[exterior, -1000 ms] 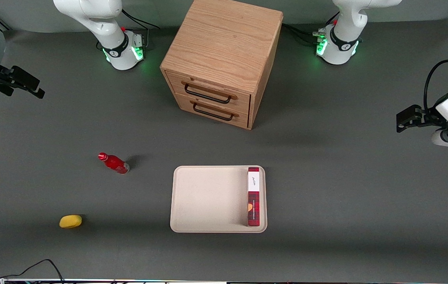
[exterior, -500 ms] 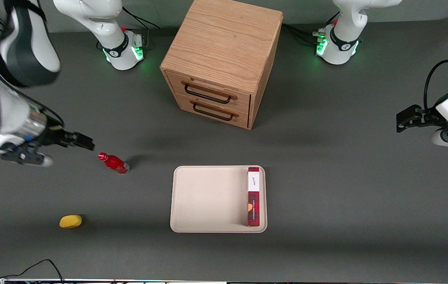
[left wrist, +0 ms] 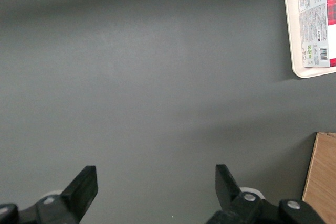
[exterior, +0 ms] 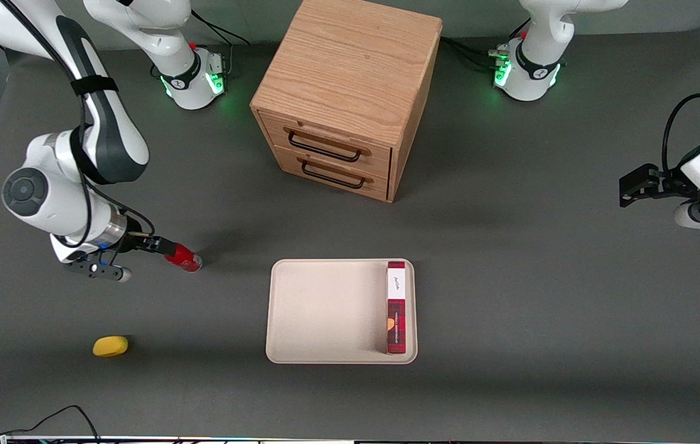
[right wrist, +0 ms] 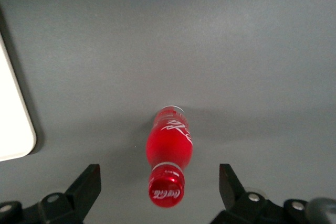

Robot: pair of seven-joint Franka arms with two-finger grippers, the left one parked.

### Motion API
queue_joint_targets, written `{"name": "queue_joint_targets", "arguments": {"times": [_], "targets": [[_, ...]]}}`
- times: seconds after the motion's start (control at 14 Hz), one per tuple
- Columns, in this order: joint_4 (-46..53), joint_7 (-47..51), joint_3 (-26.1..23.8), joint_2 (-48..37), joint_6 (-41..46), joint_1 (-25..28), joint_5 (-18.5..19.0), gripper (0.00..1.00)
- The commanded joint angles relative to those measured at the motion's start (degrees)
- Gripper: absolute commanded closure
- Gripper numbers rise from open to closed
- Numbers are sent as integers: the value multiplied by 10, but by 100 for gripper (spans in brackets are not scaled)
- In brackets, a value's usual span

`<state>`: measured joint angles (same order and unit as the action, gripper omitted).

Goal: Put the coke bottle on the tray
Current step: 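Lower the right gripper around the red bottle and close it, then lift the red bottle and carry it over the cream tray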

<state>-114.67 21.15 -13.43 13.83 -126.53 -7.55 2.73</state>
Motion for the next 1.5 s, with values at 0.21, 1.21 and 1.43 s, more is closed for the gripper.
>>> {"name": "queue_joint_targets", "arguments": {"times": [0.21,1.21,1.43], "targets": [[-48,52,-9,-9,-46,-4,41,23],[290,-15,-36,-28,312,1,47,100],[484,6,-102,66,442,3,53,100]]}}
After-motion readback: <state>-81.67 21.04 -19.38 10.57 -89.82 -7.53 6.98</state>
